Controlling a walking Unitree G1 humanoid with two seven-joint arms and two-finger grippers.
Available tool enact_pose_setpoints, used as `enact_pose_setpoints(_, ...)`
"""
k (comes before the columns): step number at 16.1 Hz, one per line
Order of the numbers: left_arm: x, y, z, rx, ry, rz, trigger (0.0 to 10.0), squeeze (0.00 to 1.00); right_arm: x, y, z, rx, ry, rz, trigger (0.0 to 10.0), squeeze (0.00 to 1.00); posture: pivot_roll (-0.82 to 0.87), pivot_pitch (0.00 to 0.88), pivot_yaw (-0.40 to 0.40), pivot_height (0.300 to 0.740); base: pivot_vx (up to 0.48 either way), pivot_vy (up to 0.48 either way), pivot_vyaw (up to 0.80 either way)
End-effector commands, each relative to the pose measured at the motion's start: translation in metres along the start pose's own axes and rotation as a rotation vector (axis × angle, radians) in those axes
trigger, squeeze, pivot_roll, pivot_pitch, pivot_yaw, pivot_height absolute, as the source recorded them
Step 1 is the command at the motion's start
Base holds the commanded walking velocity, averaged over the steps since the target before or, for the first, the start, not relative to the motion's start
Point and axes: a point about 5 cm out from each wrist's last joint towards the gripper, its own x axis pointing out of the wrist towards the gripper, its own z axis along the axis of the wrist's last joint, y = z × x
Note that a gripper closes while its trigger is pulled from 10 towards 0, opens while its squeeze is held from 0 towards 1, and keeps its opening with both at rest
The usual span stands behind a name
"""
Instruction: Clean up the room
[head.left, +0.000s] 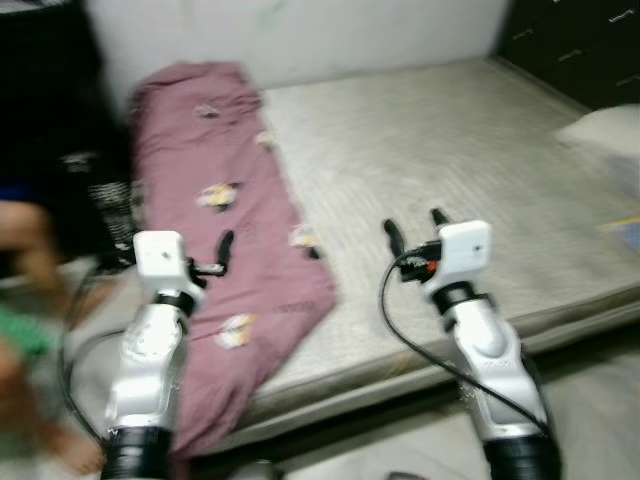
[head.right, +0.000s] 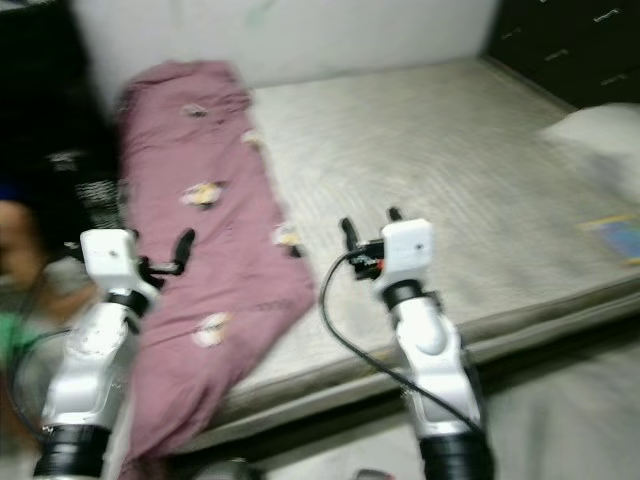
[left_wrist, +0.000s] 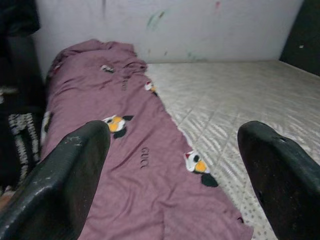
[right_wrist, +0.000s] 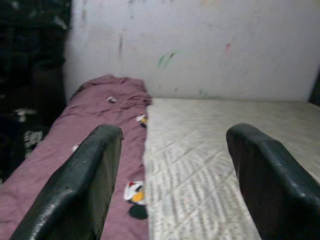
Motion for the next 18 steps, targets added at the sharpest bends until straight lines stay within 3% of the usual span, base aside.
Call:
enact_pose_setpoints(1, 0.000, -0.002, 0.000, 0.013, 0.001, -0.008, 10.0, 0.00, 0.001, -0.004, 0.003, -0.010, -0.011, -0.021, 10.0, 0.00, -0.09, 0.000, 0.046, 0.740, 0.000, 0.000, 0.52)
enact_pose_setpoints(8, -0.003, 0.007, 0.000, 0.046, 0.003, 0.014, 10.0, 0.00, 0.002, -0.006, 0.004, -0.015, -0.014, -0.038, 10.0, 0.00, -0.09, 0.000, 0.046, 0.740, 0.000, 0.000, 0.00)
enact_pose_setpoints(15, -0.033, 0.030, -0.005, 0.113, 0.016, 0.114, 10.0, 0.00, -0.004, -0.013, 0.002, 0.036, -0.003, -0.108, 10.0, 0.00, -0.07, 0.004, 0.038, 0.740, 0.000, 0.000, 0.00)
enact_pose_setpoints(18, -0.039, 0.035, -0.006, 0.125, 0.024, 0.128, 10.0, 0.00, -0.011, -0.014, -0.001, 0.043, 0.015, -0.119, 10.0, 0.00, -0.06, 0.014, 0.036, 0.740, 0.000, 0.000, 0.00)
